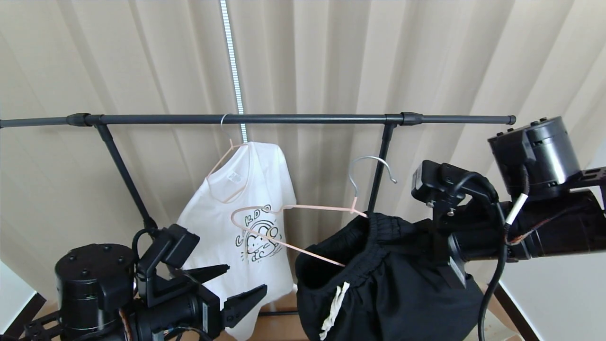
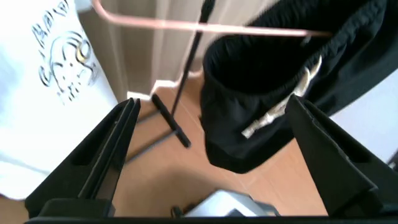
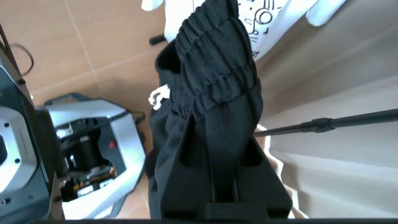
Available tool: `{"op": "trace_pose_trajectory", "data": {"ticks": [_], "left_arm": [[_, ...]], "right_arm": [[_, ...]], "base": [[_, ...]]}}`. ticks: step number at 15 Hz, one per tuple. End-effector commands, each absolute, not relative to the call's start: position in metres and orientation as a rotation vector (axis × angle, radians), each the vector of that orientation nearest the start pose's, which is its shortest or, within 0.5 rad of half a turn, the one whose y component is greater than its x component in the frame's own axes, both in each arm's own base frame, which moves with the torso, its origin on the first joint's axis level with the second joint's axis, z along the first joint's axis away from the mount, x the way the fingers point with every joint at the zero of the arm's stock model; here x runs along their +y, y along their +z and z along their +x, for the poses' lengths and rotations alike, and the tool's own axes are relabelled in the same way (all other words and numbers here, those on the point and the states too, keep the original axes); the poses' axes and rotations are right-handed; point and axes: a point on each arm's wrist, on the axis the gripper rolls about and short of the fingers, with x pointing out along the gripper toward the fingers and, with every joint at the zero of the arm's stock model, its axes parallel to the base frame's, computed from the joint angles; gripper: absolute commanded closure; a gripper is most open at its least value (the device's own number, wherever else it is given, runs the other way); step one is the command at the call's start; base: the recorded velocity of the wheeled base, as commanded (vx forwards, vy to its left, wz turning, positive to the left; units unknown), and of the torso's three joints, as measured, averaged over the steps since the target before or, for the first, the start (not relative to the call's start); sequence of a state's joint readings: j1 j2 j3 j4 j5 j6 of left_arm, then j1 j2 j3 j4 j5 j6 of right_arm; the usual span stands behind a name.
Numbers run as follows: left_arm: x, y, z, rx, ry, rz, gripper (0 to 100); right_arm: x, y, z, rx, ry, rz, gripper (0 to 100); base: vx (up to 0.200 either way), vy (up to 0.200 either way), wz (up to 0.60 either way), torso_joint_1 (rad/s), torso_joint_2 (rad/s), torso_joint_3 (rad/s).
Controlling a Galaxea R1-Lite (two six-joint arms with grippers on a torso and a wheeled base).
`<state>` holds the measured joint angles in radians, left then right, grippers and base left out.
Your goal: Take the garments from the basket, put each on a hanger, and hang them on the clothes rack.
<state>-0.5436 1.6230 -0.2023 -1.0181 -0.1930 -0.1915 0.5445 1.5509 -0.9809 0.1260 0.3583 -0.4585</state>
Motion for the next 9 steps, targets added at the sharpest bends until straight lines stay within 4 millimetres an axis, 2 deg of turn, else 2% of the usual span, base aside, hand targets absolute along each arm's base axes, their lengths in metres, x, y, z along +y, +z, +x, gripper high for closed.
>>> {"op": "trace_pose_trajectory", "data": {"ticks": [1,4,6,9], "left_arm": [[-0.128,0.093,0.179,0.563,-0.700,-0.181,0],[-0.143,0.077,0.194,0.665,-0.669,-0.269,0],[-0.161,0.059,0.217,0.739,-0.626,-0.349,0],[-0.179,0.051,0.239,0.743,-0.624,-0.383,0]], "right_arm": [[0.133,0.206,0.204,0.471,1.008,-0.456,100],[0.130,0.211,0.197,0.443,1.009,-0.453,100],[0.127,0.212,0.191,0.433,1.009,-0.453,100],[0.130,0.213,0.188,0.425,1.027,-0.457,100]], "base": [[0.000,0.000,0.00,0.000,0.00,0.000],[0.000,0.000,0.00,0.000,0.00,0.000],[0.000,0.000,0.00,0.000,0.00,0.000],[0.000,0.000,0.00,0.000,0.00,0.000]]}}
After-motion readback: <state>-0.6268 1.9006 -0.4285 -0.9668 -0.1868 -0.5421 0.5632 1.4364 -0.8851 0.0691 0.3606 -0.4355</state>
